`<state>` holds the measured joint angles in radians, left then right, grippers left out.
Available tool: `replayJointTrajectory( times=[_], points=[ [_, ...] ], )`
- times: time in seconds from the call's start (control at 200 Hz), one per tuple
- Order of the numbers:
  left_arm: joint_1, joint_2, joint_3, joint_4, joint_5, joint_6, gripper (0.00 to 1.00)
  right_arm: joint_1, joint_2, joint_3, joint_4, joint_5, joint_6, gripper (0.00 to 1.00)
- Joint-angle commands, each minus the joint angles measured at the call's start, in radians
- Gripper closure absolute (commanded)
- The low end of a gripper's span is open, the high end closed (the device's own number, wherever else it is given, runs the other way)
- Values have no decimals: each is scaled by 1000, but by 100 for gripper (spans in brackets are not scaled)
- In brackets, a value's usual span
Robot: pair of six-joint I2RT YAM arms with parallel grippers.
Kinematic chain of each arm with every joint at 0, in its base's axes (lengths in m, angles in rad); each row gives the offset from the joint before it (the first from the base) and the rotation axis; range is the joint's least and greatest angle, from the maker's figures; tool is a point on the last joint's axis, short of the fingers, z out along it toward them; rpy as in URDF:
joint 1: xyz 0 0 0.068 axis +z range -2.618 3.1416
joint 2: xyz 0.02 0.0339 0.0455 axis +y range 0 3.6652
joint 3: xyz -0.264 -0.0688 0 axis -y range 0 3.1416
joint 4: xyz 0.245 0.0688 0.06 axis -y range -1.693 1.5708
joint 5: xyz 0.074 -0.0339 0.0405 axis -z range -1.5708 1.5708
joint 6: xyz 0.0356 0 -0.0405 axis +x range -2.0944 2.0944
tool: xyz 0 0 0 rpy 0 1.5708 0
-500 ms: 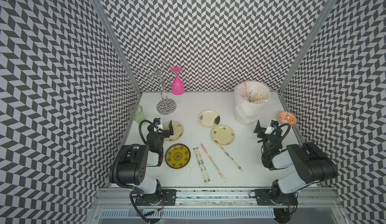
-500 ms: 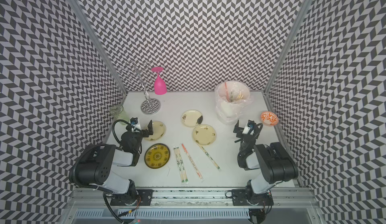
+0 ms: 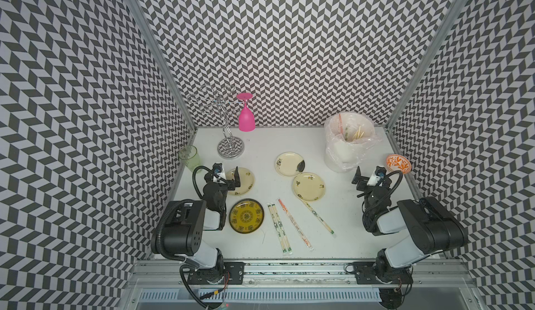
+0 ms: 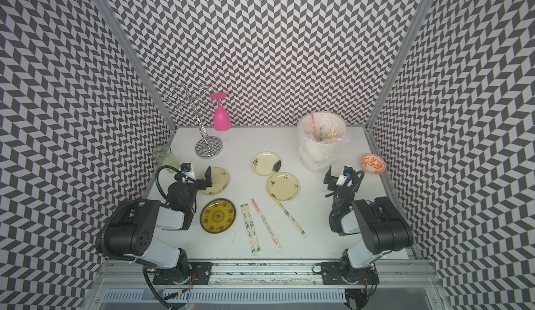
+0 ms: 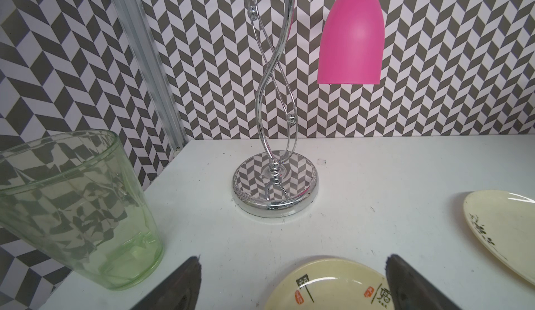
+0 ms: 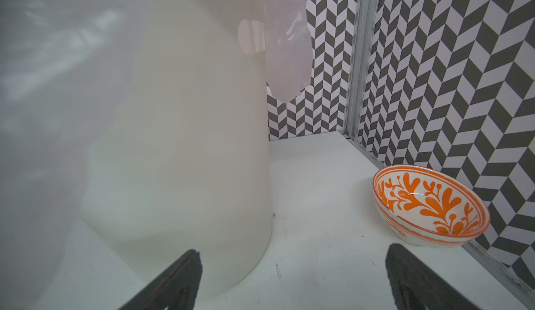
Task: Remove the packaging of disposable chopsticks
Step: Pick up the disposable chopsticks from the center of the board.
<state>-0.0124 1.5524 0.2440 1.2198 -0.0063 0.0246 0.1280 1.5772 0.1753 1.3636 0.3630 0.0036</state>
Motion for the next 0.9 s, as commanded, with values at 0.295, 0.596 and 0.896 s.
replayJointTrajectory(
  times=[0.295, 0.596, 0.896],
  points=[
    [3, 8, 14, 37, 0, -13, 0, 4, 10, 13, 82, 10, -11, 1],
    [9, -10, 3, 52, 11, -14, 13, -2, -28, -76, 203, 14, -1, 1],
    [-28, -297, -93, 4, -52, 9, 18, 11, -186, -259, 440, 29, -26, 2]
  ],
)
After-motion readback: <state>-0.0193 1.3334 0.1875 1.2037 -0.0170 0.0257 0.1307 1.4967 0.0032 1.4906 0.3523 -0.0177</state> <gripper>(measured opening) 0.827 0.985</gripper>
